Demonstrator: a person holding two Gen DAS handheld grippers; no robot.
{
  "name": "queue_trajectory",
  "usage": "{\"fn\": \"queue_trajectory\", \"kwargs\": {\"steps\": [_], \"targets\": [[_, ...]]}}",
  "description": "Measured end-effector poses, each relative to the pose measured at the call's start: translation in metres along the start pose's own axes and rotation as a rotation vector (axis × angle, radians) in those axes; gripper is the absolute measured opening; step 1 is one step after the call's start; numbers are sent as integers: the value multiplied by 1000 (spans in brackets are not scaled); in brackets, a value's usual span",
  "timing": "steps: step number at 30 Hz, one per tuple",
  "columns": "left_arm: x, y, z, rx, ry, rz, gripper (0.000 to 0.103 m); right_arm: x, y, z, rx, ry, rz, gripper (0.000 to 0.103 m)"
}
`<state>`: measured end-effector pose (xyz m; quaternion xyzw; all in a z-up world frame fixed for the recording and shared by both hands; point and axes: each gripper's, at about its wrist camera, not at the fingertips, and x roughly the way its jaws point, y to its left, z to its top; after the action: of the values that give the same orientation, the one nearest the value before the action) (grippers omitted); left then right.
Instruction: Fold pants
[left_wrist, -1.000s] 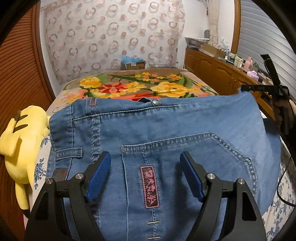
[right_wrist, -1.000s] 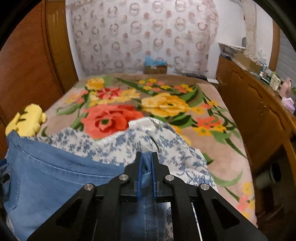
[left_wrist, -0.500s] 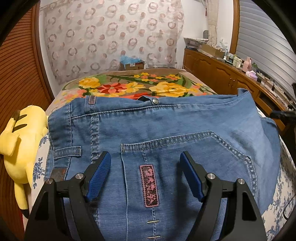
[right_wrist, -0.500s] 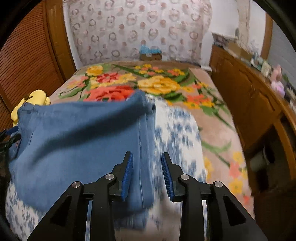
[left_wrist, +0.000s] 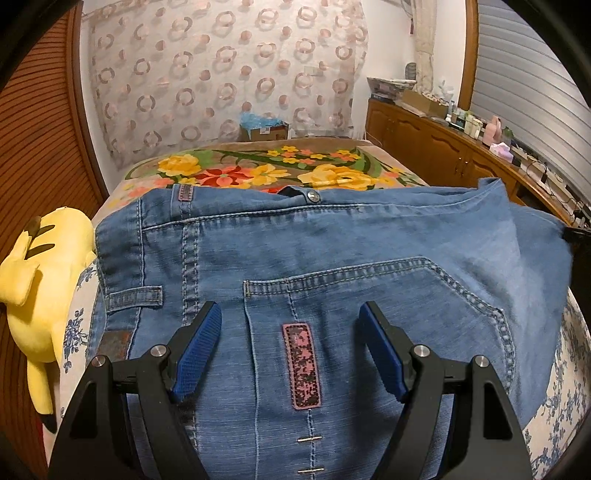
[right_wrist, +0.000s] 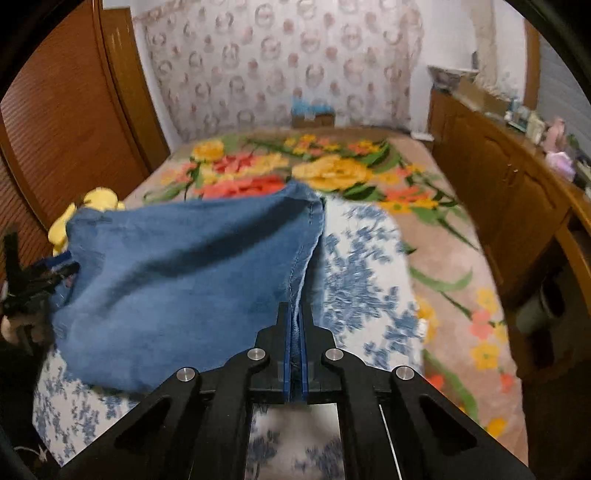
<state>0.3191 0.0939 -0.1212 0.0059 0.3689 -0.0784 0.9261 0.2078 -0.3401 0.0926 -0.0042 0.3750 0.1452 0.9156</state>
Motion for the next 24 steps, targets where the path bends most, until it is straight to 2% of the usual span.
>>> {"fn": "queue_trajectory", "kwargs": {"steps": [3, 5, 7, 12, 15, 20, 23, 24], "targets": [[0, 1, 0, -4, -3, 3, 78, -7, -8, -19, 11, 55, -46, 4], [0, 1, 0, -3, -5, 3, 78, -2, -11, -27, -2, 91, -69, 11], [0, 2, -1, -2, -5, 3, 78, 0, -14, -29, -3, 94, -112, 13], [-1, 2, 0, -7, -4, 7, 78, 15, -11, -12, -23, 45, -98, 37], [-1, 4, 0, -11, -4, 8, 78, 44, 4, -1, -35, 45, -81, 38], [0, 6, 0, -17, 3, 10, 78, 97, 1, 1, -40, 61, -64, 38], [0, 5, -1, -16, 4, 11, 78, 115, -3, 11, -42, 65, -74, 38], [0, 5, -1, -16, 3, 11, 78, 120, -3, 18, -45, 68, -78, 42]]}}
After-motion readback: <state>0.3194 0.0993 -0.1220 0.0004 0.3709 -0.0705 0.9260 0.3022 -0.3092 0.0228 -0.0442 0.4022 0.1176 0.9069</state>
